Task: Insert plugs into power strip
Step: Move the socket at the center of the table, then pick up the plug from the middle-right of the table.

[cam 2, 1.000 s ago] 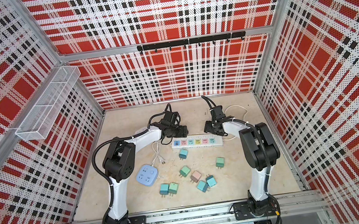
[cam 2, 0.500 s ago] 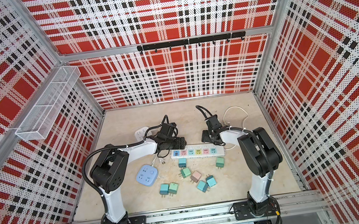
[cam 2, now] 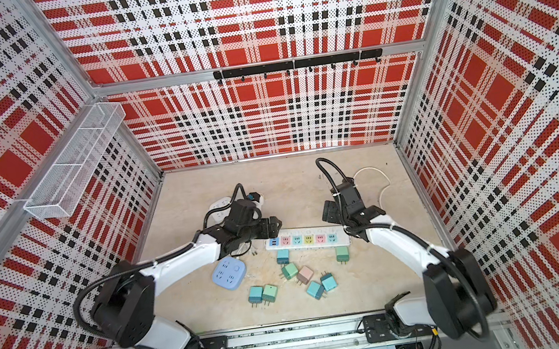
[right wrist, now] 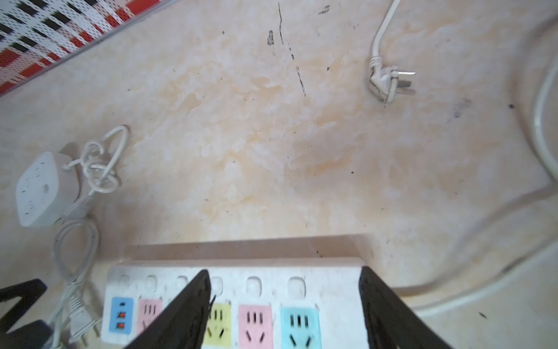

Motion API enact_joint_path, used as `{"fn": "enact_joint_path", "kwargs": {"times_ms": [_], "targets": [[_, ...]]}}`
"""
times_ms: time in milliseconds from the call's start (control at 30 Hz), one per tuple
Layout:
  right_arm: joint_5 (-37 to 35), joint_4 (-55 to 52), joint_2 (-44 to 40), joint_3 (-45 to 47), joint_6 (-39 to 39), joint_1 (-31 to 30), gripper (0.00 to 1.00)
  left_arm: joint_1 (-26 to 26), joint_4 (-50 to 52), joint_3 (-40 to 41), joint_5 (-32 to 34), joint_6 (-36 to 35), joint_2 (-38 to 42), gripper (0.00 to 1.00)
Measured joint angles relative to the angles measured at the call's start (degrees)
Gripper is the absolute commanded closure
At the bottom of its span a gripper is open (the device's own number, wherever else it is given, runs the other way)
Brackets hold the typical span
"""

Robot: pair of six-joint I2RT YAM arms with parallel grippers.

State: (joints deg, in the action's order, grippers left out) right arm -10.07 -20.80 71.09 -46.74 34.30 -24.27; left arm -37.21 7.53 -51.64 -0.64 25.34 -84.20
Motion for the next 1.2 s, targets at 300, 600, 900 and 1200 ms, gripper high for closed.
{"fn": "enact_joint_path", "kwargs": {"times_ms": [300,600,900,1200], "targets": [[-5.8,-10.5,-23.5,13.5,4.9,-8.9,0.19,-2.1,2.2,20.9,11.6,0.2,43.4,0.01],[-5.6,-13.3,-27.0,20.9,8.6,-12.2,0.19,-0.6,16.4,31.7,15.6,2.7,69.0,0.01],[-5.6,-9.7,-15.5,21.1,8.9,-13.7,0.21,-0.4,23.9,30.4,23.3,2.9,72.7,0.05],[-6.8,-6.8,-2.3,16.6,8.8,-15.5,0.23,-0.4,24.7,30.4,23.8,2.9,70.1,0.05]]}}
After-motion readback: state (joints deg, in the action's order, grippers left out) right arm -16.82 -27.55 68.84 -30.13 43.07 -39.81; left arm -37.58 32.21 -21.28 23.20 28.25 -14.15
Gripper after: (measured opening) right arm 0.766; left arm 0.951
